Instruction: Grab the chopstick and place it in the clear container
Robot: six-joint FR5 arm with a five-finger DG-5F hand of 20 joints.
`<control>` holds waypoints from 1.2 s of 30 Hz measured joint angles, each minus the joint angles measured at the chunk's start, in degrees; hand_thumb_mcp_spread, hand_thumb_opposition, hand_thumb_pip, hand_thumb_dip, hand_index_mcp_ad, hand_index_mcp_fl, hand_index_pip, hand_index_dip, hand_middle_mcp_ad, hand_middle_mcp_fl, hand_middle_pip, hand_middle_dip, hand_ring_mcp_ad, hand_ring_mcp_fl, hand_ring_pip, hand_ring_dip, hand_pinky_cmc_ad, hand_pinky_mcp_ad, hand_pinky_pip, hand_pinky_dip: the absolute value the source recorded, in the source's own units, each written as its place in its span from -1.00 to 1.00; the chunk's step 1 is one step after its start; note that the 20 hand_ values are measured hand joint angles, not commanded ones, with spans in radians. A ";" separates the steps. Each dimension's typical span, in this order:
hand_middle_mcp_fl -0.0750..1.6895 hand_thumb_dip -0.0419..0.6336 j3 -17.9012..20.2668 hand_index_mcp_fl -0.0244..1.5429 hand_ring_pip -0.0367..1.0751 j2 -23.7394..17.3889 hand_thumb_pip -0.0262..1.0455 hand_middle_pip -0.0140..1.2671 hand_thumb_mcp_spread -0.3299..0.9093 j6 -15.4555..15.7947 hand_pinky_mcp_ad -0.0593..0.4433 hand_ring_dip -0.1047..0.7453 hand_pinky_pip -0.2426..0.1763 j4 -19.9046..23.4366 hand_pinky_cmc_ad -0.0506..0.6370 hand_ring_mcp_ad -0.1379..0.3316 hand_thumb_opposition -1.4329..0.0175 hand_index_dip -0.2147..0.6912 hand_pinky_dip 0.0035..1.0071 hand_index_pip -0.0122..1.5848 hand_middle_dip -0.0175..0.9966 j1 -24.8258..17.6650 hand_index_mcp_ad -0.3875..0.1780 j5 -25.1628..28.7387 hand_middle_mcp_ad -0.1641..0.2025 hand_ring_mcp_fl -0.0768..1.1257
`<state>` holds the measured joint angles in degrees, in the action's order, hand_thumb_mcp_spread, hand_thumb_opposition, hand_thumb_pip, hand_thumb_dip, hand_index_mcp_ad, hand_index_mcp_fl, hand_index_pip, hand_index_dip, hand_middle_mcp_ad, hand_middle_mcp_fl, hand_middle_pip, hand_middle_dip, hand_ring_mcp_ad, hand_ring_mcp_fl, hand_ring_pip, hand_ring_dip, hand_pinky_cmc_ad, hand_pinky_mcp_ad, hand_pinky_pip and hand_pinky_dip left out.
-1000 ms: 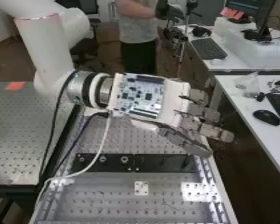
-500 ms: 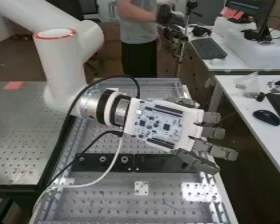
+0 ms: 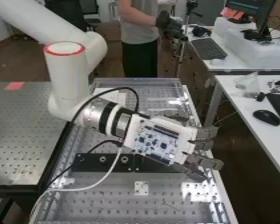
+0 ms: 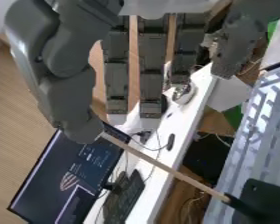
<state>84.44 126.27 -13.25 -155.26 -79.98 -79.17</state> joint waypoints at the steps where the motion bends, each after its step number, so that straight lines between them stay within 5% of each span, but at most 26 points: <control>1: -0.07 0.12 0.02 -0.31 -0.75 0.04 0.26 -0.78 0.17 -0.15 0.49 -0.05 0.03 0.03 0.29 0.04 -0.19 -0.05 -0.58 -0.29 0.29 -0.04 0.06 0.01 0.23 -0.46; 17: -0.08 0.13 2.15 -0.22 -0.75 1.25 0.25 -0.78 0.22 -7.87 0.48 -0.05 0.10 5.13 0.29 0.02 -0.19 -0.05 -0.62 -0.30 0.29 -1.40 -0.06 2.23 0.22 -0.44; 36: -0.03 0.12 2.48 -0.15 -0.76 3.61 0.17 -0.76 0.26 -11.60 0.49 0.03 0.14 7.81 0.26 0.02 -0.19 -0.08 -0.66 -0.26 0.30 -2.25 -0.12 4.50 0.22 -0.36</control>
<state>86.92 129.87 -24.85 -147.46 -82.22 -74.66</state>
